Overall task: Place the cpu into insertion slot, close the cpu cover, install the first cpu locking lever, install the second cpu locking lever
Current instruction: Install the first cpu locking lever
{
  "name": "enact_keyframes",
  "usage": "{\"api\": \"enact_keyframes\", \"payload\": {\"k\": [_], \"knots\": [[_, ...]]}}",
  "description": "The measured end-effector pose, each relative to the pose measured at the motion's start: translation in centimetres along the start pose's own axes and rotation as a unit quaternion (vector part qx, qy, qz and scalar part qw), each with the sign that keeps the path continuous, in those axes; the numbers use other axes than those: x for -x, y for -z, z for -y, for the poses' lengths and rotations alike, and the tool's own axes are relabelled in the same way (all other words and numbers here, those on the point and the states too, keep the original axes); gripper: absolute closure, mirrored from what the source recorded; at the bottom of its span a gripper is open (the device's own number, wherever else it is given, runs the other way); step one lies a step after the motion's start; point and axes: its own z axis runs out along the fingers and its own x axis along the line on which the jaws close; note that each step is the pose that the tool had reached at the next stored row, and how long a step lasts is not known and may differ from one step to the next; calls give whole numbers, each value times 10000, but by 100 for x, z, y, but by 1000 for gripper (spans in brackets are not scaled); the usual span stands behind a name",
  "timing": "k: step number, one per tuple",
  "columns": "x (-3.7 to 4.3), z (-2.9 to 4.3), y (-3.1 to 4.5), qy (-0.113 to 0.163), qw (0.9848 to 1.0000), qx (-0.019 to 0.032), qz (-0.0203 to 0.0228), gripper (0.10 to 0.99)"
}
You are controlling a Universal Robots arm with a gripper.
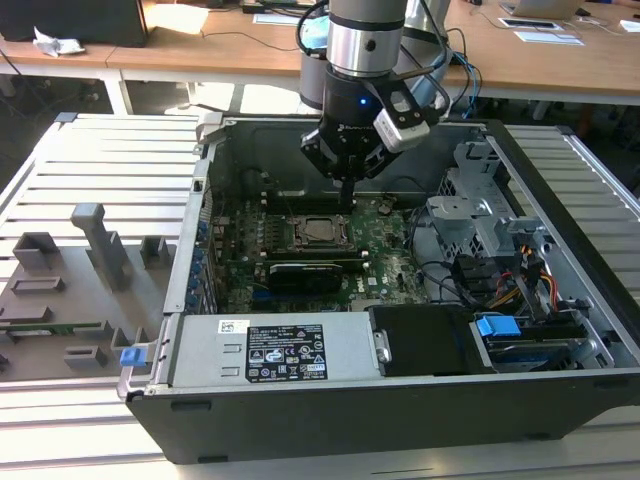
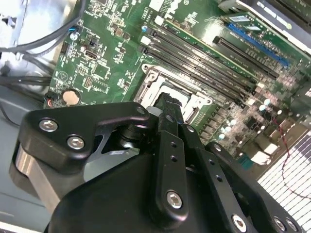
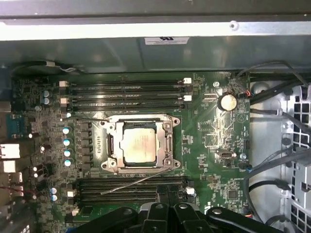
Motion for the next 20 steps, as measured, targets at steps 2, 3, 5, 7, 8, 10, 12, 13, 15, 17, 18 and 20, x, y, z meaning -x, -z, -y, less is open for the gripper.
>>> {"api": "enact_keyframes", "payload": {"k": [2,3,5,7,8,10,12,13,15,17,18,20], "knots": [[0,0,0,120,9999,2,8,980],[0,0,0,165,9999,3,11,980],[-1,0,1,202,9998,34,13,980],[0,0,0,200,9997,130,14,980],[0,0,0,198,9996,187,14,980],[0,0,0,196,9994,270,16,980],[0,0,0,192,9989,423,17,980],[0,0,0,192,9988,452,17,980],[0,0,0,192,9988,452,17,980],[-7,0,0,192,9988,452,17,980],[-16,0,0,192,9988,453,18,980],[-77,1,1,192,9988,452,17,980]]}}
